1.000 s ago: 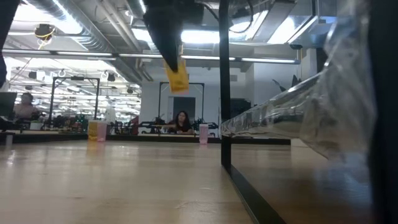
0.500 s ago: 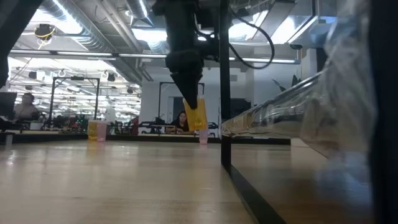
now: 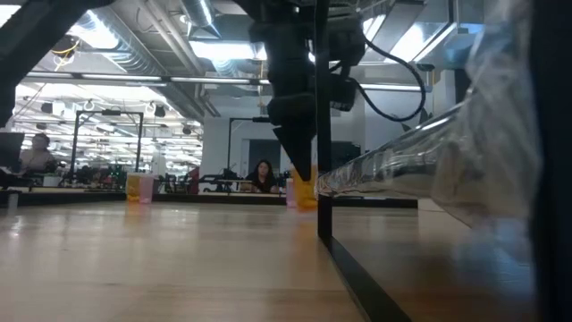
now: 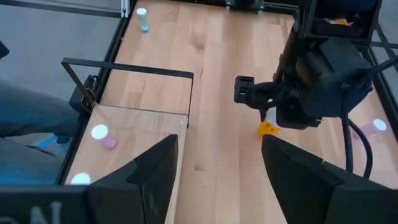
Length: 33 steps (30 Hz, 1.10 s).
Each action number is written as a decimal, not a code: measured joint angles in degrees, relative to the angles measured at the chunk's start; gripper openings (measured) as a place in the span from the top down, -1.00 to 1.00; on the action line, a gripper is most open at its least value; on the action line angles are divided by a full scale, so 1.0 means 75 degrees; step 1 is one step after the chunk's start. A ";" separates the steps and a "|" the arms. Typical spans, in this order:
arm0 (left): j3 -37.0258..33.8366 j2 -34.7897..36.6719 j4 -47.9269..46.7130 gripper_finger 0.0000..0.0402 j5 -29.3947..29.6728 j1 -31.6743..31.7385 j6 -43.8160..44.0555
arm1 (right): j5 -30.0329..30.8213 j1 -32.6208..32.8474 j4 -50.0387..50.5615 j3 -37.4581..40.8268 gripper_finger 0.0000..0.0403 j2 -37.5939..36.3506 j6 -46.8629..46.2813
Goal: Pick and place medicine bottles onto shelf by color
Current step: Put the orange pill bottle on the shelf aligned with the other orange pill bottle
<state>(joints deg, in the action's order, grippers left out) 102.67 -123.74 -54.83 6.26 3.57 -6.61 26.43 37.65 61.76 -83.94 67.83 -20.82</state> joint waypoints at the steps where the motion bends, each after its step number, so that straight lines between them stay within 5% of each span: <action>1: 0.0037 -0.0036 0.0011 -0.05 -0.0003 -0.0005 -0.0001 | -0.0005 0.0000 0.0003 0.0000 -0.16 0.0000 -0.0005; 17: 0.0052 -0.0074 0.0009 -0.05 -0.0003 -0.0038 0.0011 | 0.0009 0.0000 0.0073 0.0003 -0.16 0.0003 0.0011; 26: 0.0052 -0.0074 0.0006 -0.05 -0.0003 -0.0038 0.0067 | 0.1688 0.0000 0.0336 0.0006 -0.16 0.0003 -0.0014; 33: 0.0052 -0.0074 0.0004 -0.05 -0.0003 -0.0050 0.0070 | 0.1686 0.0000 0.0443 0.0012 -0.16 0.0003 0.0005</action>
<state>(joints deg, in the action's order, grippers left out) 103.07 -124.29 -54.81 6.24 3.20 -6.09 39.08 37.65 65.08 -83.85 67.85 -20.79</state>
